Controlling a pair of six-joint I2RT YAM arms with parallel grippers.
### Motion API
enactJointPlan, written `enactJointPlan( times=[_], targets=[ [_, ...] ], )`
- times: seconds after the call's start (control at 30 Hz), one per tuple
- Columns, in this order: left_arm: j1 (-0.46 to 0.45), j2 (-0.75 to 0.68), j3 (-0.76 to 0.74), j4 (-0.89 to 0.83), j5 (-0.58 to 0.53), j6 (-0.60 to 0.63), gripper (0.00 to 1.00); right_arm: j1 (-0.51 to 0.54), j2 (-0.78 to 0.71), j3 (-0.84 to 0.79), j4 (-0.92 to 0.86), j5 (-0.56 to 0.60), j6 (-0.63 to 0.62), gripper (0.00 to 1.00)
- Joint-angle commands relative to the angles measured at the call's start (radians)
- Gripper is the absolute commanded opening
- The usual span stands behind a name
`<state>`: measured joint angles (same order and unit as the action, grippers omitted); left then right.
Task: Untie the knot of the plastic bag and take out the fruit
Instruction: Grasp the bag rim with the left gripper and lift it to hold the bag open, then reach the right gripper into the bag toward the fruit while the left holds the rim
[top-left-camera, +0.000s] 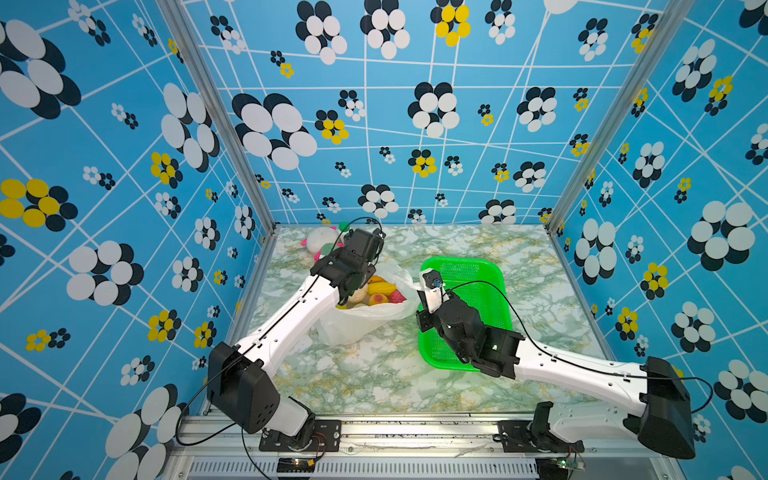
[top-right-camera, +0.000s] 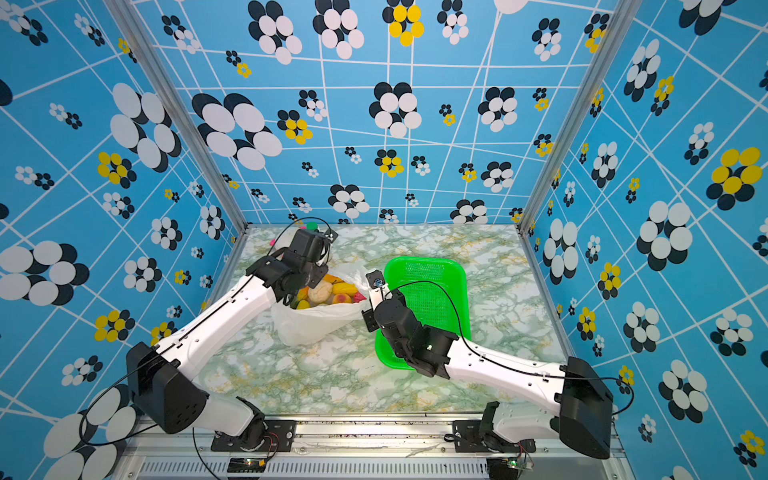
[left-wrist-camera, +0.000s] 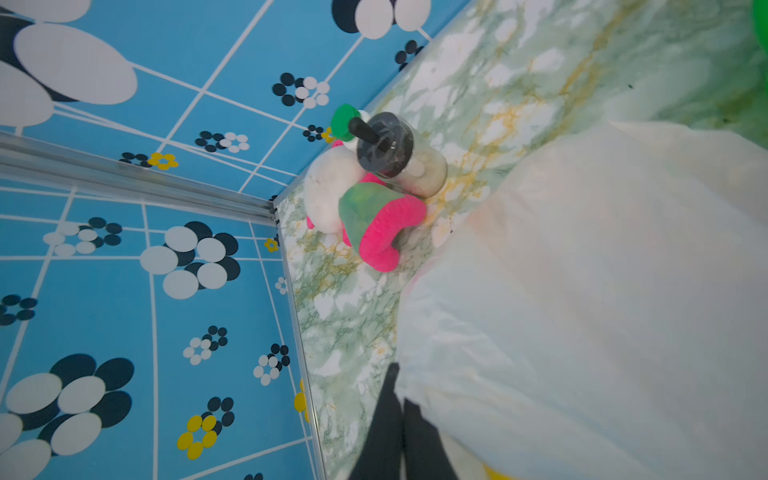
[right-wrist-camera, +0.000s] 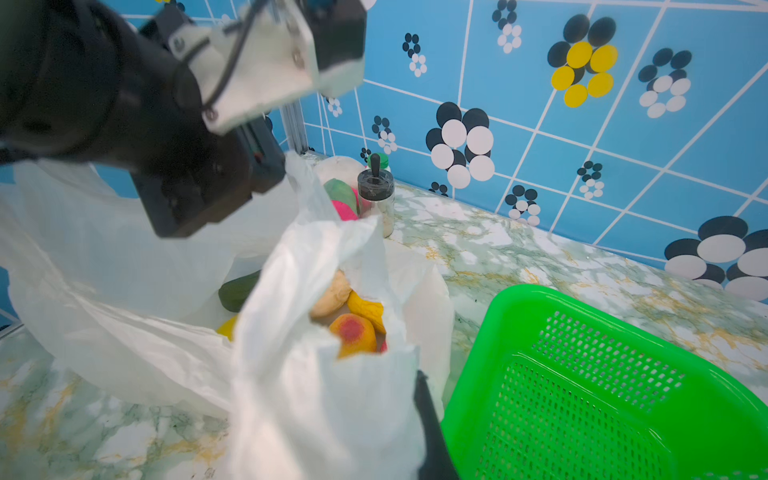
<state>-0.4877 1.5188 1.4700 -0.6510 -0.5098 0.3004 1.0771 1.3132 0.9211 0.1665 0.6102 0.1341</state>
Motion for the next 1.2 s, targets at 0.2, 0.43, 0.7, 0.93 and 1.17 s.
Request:
enactJointPlan(
  times=[0.2, 0.43, 0.7, 0.93, 1.17],
  targets=[
    [0.032, 0.146, 0.516, -0.108, -0.117, 0.048, 0.0, -0.05, 0.174, 0.177, 0.062, -0.036, 0.054, 0.0],
    [-0.101, 0.075, 0.537, 0.0, -0.35, 0.227, 0.0, -0.068, 0.229, 0.206, 0.06, -0.047, 0.076, 0.0],
    [-0.264, -0.106, 0.242, 0.069, -0.416, 0.163, 0.0, -0.068, 0.186, 0.079, 0.063, -0.06, 0.137, 0.04],
    [-0.287, -0.205, -0.171, 0.124, -0.371, -0.099, 0.0, -0.068, 0.134, -0.063, 0.065, 0.0, 0.177, 0.06],
    [-0.324, -0.268, -0.19, 0.051, -0.346, -0.194, 0.0, -0.067, 0.01, -0.154, 0.06, 0.123, 0.191, 0.47]
  ],
)
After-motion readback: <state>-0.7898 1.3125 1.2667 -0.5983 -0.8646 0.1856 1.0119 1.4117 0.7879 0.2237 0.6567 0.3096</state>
